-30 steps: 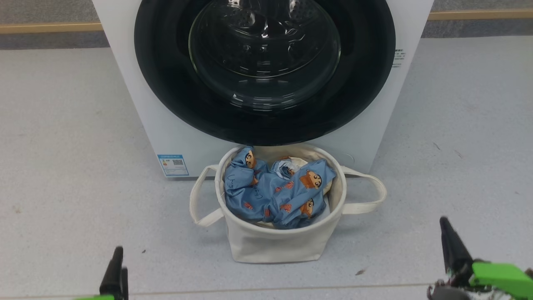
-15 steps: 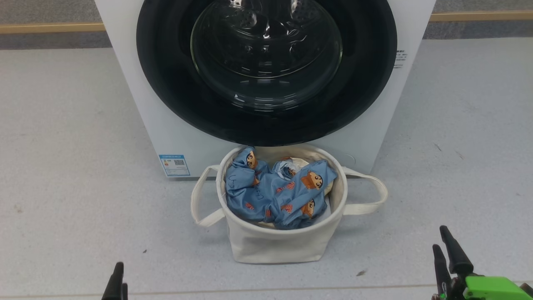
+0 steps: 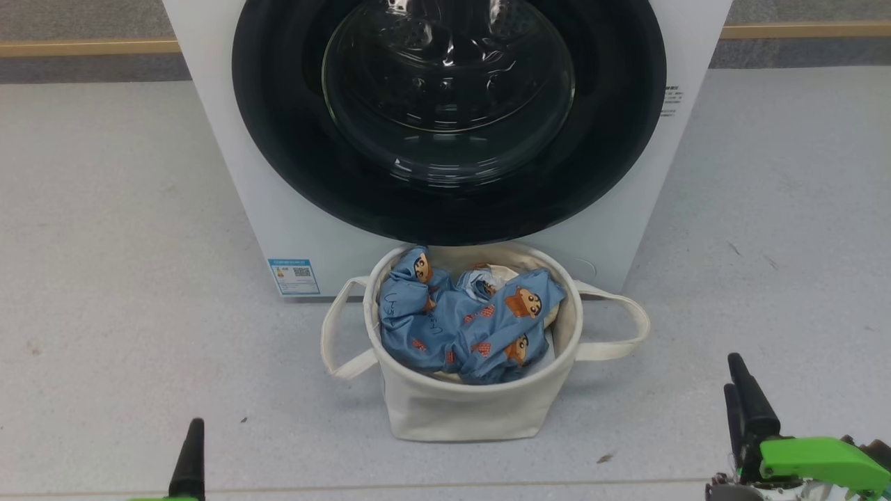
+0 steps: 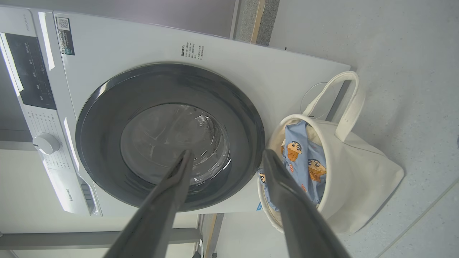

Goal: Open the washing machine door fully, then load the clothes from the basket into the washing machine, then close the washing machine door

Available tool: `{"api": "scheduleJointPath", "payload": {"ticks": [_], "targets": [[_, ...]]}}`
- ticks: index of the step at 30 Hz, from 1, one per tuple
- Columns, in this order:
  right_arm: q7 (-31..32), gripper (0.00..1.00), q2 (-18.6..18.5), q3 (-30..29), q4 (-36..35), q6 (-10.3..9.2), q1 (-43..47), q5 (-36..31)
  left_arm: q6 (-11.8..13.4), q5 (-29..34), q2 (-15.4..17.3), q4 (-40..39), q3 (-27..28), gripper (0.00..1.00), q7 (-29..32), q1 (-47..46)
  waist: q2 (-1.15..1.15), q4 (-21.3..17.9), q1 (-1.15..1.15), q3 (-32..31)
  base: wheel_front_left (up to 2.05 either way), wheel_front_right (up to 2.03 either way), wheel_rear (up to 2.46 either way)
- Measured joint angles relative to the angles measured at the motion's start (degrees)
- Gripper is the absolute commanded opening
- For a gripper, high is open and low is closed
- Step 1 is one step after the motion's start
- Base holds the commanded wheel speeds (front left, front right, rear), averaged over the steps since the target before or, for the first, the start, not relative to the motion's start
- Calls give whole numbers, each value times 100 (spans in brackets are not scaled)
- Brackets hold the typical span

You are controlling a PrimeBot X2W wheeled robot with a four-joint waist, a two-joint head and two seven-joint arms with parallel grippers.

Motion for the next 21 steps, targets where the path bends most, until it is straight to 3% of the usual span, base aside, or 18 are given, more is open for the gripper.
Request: {"api": "scheduleJointPath", "payload": {"ticks": [21], "targets": [[-330,100,-3,132,-141,0,-233,-1903,152,1334,459,-104,-508,100,-335,-299,0,41,0,-18,0,0,0]]}}
